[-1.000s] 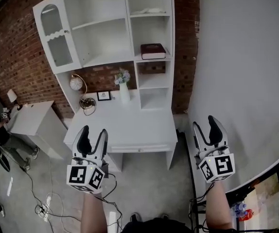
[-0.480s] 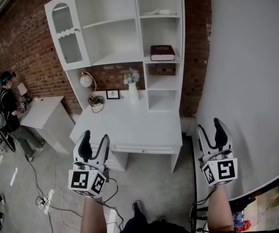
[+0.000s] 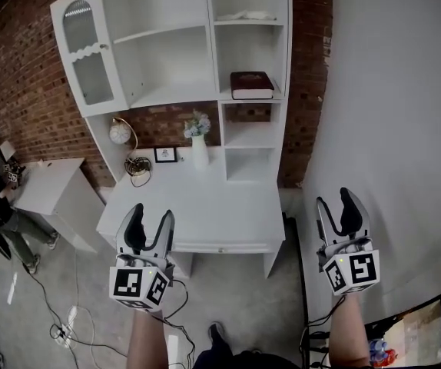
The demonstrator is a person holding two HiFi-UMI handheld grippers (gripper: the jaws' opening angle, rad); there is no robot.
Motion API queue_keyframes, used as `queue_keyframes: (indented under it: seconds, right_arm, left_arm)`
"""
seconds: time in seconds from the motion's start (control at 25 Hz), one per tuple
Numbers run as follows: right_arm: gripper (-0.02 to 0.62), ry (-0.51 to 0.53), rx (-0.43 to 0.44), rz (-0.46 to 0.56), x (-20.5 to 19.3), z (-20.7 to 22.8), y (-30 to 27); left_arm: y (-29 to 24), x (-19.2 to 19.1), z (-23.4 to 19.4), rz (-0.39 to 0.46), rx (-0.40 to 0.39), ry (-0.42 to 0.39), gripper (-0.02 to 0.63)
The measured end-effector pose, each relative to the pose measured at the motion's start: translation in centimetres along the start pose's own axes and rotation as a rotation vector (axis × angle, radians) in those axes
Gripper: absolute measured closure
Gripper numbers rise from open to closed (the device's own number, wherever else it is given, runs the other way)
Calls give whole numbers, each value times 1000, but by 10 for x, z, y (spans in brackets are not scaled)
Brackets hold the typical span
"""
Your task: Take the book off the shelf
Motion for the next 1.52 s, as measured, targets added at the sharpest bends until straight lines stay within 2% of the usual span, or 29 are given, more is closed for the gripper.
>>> queue_keyframes:
  seconds: [0.2,0.4,0.8,1.04,1.24,1.52]
  right_arm:
    - [356,18,-42,-25,-12,-4,-49]
    - [356,17,-67,-61,-29,-18,-96]
    - [359,52,-111,-95,-33,-50,-150]
    - [362,38,-117,-120,-51,-47,-165]
    - [362,-37,-106,-120,-81,-31,-183]
    - [365,-92,-64,-52,-99,16,-233]
  left_arm:
    - [-55,-19,-35,-3,-40,6,350]
    - [-101,-48,-77,-28,-79,61,351]
    - [-146,-66,-139,-12,-121,95,351]
    - [-168,-79,-145,-21,-140,97,350]
    - [-187,-95,-141,-54,-130,78,351]
    - [-230,-78,-128,-9,-73,17,351]
Point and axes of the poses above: the fingertips, and each gripper's own axes: y backward along the fingers, z to its right, x out of its top, the point moved 8 cm from there along y, backward along the fingers, and after that the axes turned 3 degrees about x, right-handed, at the moved point
